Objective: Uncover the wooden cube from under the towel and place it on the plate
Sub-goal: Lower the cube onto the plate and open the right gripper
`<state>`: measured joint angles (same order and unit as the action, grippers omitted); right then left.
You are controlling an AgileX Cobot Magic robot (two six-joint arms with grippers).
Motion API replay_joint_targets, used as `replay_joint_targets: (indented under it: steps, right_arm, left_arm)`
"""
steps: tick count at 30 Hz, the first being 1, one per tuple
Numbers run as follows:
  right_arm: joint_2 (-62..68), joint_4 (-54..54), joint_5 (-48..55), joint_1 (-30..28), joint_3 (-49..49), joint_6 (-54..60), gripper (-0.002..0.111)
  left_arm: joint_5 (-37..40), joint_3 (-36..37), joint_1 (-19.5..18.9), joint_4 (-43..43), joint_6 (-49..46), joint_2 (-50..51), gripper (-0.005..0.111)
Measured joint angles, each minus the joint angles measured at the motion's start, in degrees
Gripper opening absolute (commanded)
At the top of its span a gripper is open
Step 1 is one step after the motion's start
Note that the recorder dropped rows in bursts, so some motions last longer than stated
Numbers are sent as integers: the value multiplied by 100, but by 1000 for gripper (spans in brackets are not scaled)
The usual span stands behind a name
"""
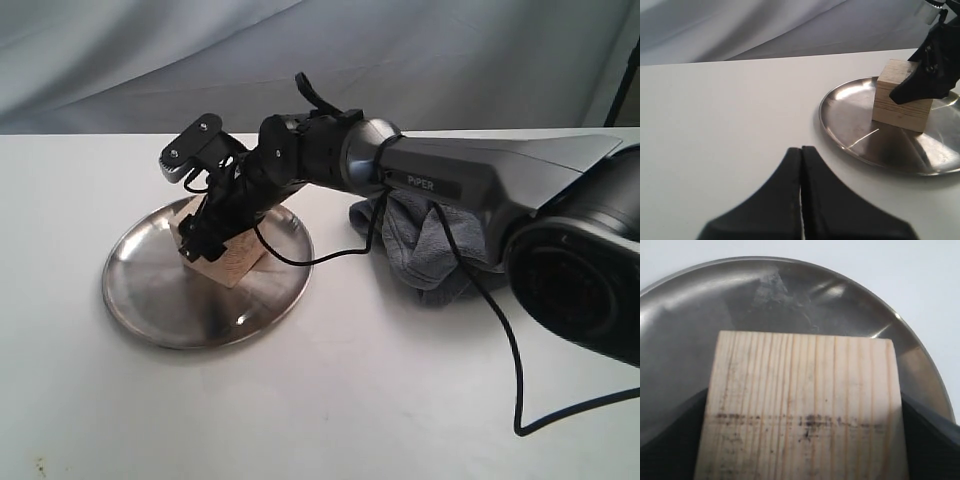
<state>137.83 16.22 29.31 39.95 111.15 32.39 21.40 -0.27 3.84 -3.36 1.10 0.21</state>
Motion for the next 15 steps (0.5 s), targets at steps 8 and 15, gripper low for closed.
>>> replay_joint_targets:
  steps: [8,15]
  right_arm:
    - [48,494,-162,0,0,-48,103]
    - [48,618,-264,0,35,-112,105]
  left_arm:
    - [0,0,0,0,0,0,0]
    - [0,0,0,0,0,0,0]
